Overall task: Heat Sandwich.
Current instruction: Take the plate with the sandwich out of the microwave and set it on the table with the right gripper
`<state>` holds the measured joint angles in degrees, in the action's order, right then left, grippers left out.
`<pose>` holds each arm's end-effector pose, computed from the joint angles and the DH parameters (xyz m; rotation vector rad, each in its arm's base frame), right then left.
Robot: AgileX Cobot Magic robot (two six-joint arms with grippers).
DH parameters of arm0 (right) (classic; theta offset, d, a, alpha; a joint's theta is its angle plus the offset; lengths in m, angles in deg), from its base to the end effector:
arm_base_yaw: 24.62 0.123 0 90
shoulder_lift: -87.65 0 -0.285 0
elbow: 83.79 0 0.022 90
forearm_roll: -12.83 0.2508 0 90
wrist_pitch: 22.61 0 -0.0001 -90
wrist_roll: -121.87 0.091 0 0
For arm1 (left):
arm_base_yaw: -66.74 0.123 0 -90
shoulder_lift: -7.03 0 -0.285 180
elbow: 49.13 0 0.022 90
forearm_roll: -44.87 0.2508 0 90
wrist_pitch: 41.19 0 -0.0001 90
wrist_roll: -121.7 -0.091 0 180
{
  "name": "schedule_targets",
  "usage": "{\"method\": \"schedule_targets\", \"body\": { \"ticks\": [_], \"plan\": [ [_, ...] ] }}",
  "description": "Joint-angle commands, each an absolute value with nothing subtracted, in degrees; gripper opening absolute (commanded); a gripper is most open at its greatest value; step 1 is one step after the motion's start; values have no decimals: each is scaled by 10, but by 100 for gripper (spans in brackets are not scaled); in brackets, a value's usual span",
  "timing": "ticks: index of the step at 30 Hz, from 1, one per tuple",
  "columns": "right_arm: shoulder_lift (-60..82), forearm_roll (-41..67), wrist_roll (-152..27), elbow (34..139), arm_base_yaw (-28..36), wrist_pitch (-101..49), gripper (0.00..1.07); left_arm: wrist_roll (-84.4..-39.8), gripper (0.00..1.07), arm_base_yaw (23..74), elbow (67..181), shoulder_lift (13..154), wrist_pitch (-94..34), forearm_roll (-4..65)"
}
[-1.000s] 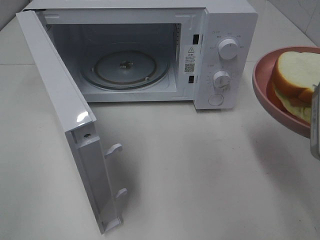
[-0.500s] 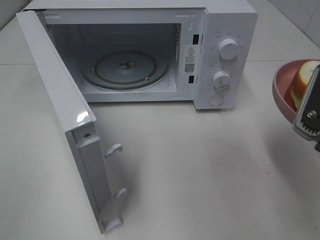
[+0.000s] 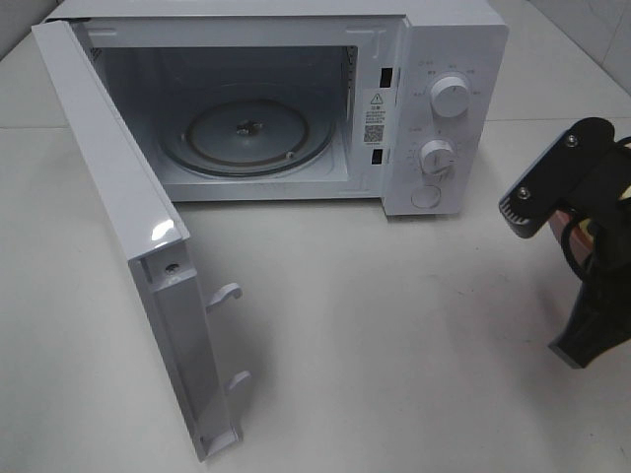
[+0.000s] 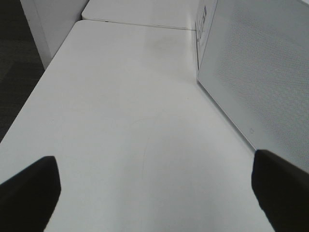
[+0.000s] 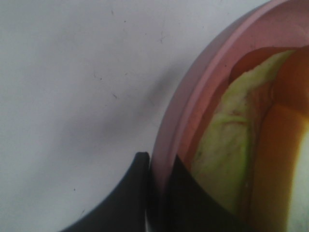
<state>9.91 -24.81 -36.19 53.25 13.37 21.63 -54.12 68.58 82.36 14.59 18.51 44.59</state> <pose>0.1789 0.0905 0.2158 -0.9023 2.4745 -0.4326 -0.0048 -0.0005 0.2791 -0.1059 2.0179 -0.0317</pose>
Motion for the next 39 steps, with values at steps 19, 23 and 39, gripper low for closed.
{"method": "schedule_targets", "body": {
  "ticks": [19, 23, 39],
  "plan": [
    [-47, -287, -222, 649, 52, 213, 0, -541, 103, 687, 822, 133, 181, 441],
    [-62, -287, -220, 651, 19, 211, 0, -541, 103, 687, 822, 133, 181, 441],
    [-147, -319, -165, 651, -27, 157, 0, -541, 103, 687, 822, 133, 181, 441]
  ]
}}
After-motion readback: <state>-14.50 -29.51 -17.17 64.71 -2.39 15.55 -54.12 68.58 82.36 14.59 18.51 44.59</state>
